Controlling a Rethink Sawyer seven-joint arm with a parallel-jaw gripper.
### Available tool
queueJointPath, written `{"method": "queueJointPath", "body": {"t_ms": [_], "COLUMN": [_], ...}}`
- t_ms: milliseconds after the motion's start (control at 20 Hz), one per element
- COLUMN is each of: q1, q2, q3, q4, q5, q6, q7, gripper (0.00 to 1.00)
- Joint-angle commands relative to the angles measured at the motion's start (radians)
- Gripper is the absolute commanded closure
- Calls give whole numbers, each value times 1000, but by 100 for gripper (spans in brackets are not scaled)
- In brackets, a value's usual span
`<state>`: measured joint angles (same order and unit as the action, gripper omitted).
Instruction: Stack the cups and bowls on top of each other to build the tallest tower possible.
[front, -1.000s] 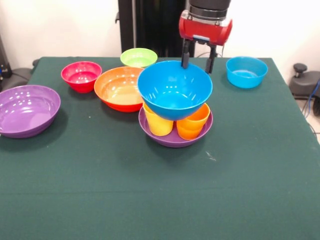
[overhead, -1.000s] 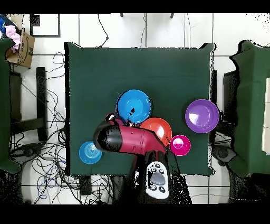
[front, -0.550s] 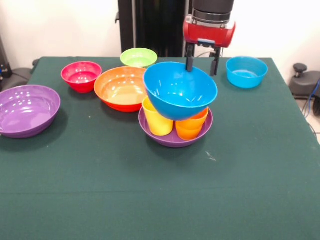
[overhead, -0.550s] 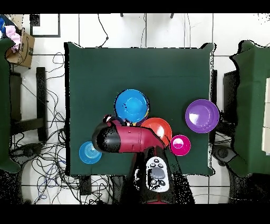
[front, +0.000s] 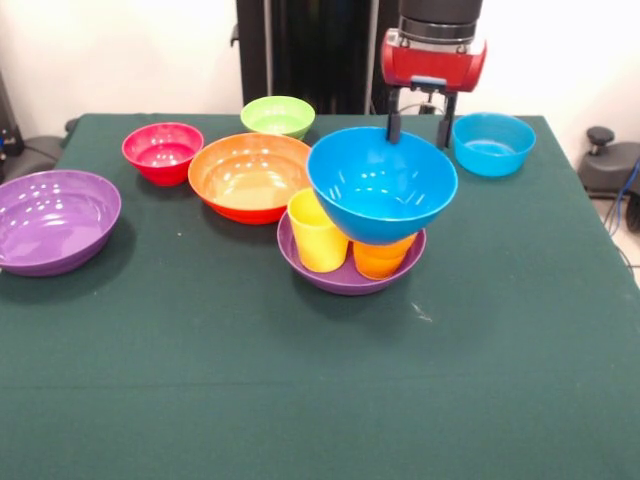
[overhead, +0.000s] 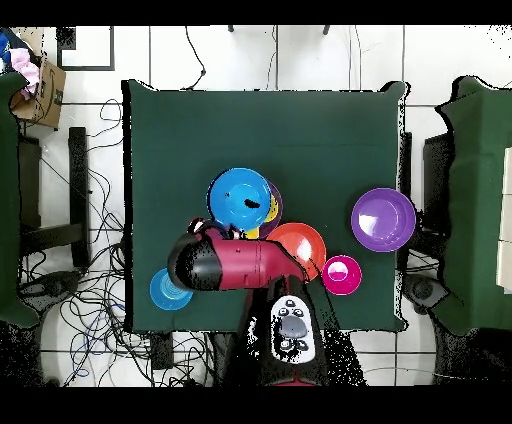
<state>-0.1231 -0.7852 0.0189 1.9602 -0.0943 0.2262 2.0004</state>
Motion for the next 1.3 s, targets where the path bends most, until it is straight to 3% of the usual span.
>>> {"method": "queueJointPath", "body": {"t_ms": [50,250,450,800,1050,1300], "q1": [-16,-20,-44,-70,-74,-105], "q2": [-48,-61,-19,-57,-21,-49], "q3": [92,84,83,83,68,94], "q4": [83,74,49,38,-14,-56], "q5": [-59,-57,-73,-76,-91,-73], "q6": [48,72,53,107,115,206], "q7": [15,7,-8,-37,-36,-68], "gripper": [0,0,0,0,0,0]}}
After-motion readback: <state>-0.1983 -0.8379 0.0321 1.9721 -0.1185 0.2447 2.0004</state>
